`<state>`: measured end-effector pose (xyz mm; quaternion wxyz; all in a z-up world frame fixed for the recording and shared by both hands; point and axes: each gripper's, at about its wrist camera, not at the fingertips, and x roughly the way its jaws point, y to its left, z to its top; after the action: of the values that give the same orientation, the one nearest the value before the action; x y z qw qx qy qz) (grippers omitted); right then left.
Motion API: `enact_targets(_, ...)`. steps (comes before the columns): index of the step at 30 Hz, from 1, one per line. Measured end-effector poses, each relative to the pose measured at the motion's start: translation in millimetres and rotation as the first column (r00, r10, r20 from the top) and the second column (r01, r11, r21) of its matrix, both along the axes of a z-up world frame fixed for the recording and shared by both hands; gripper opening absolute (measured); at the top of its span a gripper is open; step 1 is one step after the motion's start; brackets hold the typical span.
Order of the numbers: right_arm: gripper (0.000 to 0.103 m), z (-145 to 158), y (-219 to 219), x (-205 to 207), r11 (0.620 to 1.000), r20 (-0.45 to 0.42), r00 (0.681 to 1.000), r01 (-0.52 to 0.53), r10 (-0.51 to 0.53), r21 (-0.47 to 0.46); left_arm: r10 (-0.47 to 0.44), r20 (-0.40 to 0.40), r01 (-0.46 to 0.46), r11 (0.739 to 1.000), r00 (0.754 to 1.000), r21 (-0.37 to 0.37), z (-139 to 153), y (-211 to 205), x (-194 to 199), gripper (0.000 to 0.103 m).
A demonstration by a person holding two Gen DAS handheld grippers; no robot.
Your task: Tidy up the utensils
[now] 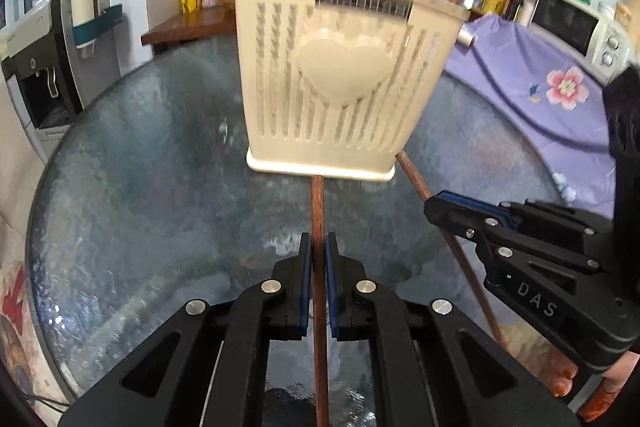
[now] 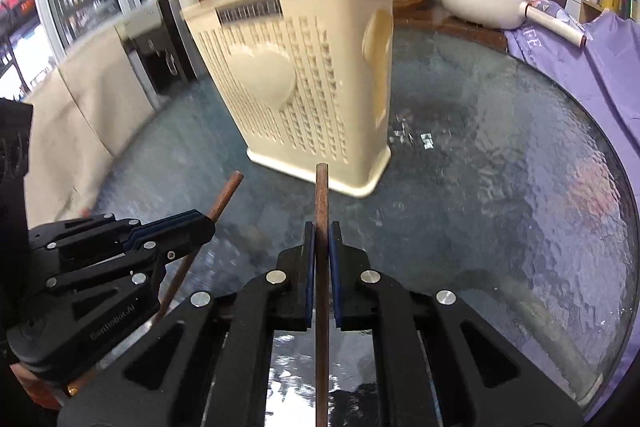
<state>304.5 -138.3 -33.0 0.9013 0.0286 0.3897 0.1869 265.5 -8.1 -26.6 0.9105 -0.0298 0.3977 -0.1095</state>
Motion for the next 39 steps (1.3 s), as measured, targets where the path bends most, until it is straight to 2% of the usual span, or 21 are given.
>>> enact_targets(6, 0.008, 37.8, -14.5, -14.8, 0.993, 0.087, 0.996, -0.026, 0.016, 0.119, -0.035, 0.085, 0.041, 0.997, 0.996, -0.072, 37.0, 4.6, -9.5, 0.007)
enact_targets(14, 0.008, 82.2, -28.1, -39.6, 0.983, 0.188, 0.981, -0.075, 0.042, 0.17, -0.072, 0.132, 0.094, 0.982, 0.989, -0.164, 69.1, 11.2, -21.9, 0.007)
enact_targets(18, 0.008, 99.3, -30.1, -52.6, 0.981, 0.234, 0.97, -0.107, 0.068, 0.162, -0.097, 0.168, 0.127, 0.976, 0.981, -0.18, 86.1, 12.2, -32.9, 0.007)
enact_targets(24, 0.008, 113.6, -36.7, -64.5, 0.979, 0.257, 0.963, -0.131, 0.087, 0.159, -0.143, 0.187, 0.18, 0.963, 0.972, -0.198, 99.1, 10.7, -43.2, 0.007)
enact_targets(39, 0.007, 138.4, -40.7, -77.6, 0.979, 0.306, 0.947, -0.149, 0.1, 0.139, -0.167, 0.241, 0.211, 0.962, 0.956, -0.173, 125.5, 13.7, -56.9, 0.006)
